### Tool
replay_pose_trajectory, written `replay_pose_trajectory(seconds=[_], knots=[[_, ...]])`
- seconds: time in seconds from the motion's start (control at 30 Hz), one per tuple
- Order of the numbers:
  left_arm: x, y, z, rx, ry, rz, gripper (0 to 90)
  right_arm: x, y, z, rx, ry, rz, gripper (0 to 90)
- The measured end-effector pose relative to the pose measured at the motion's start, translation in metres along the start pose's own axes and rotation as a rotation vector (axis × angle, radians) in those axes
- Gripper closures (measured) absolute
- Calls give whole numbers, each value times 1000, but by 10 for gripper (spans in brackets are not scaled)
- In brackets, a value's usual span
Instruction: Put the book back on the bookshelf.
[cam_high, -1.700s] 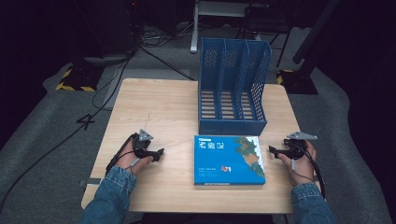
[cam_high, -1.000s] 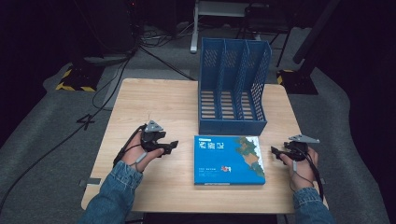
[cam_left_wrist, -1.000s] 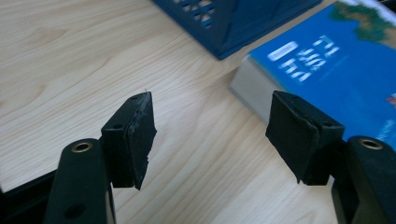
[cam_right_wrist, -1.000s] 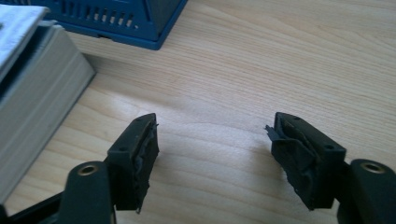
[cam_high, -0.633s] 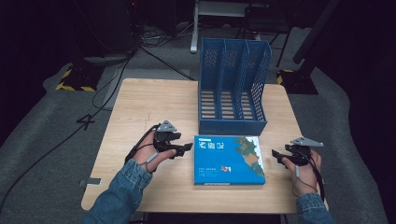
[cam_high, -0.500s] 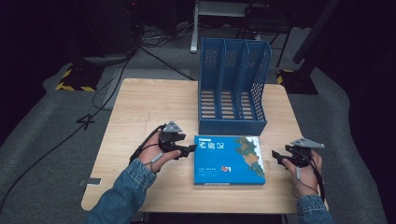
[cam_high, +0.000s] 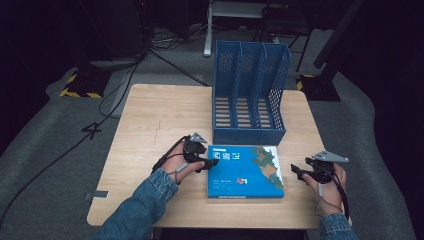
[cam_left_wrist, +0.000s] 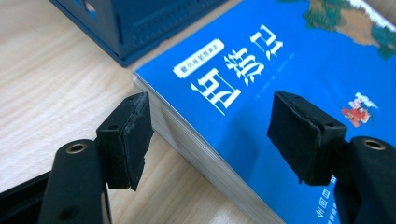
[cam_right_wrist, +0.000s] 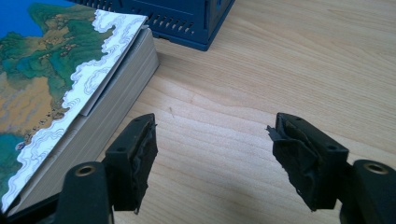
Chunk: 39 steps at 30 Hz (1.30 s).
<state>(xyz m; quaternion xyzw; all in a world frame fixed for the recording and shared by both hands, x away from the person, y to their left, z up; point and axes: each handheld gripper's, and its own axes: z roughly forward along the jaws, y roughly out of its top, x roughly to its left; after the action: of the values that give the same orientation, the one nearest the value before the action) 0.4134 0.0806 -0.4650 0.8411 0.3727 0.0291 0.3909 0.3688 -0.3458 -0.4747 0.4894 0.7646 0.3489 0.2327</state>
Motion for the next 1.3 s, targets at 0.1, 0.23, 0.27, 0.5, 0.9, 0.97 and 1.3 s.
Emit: replay_pose_trajectory(seconds=[0.1, 0.23, 0.27, 0.5, 0.9, 0.97, 1.3], knots=[[2, -3, 8, 29, -5, -4, 288, 1, -1, -1, -1, -2, -2, 312], [6, -5, 13, 38, -36, -36, 241, 1, -2, -2, 0, -4, -3, 310], [6, -6, 14, 38, -42, -49, 231, 0, -2, -2, -2, -4, -3, 308], [7, -9, 18, 35, -64, -85, 190, 1, -3, -1, 6, -5, -6, 305], [-2, -7, 9, 2, -2, 13, 285, 2, -3, 1, 16, -14, -12, 295], [-4, -6, 6, -4, 7, 33, 306, 2, -3, 1, 16, -12, -11, 295], [-10, 0, -11, -76, -40, 75, 412, 2, -2, 1, 10, -7, -11, 295]])
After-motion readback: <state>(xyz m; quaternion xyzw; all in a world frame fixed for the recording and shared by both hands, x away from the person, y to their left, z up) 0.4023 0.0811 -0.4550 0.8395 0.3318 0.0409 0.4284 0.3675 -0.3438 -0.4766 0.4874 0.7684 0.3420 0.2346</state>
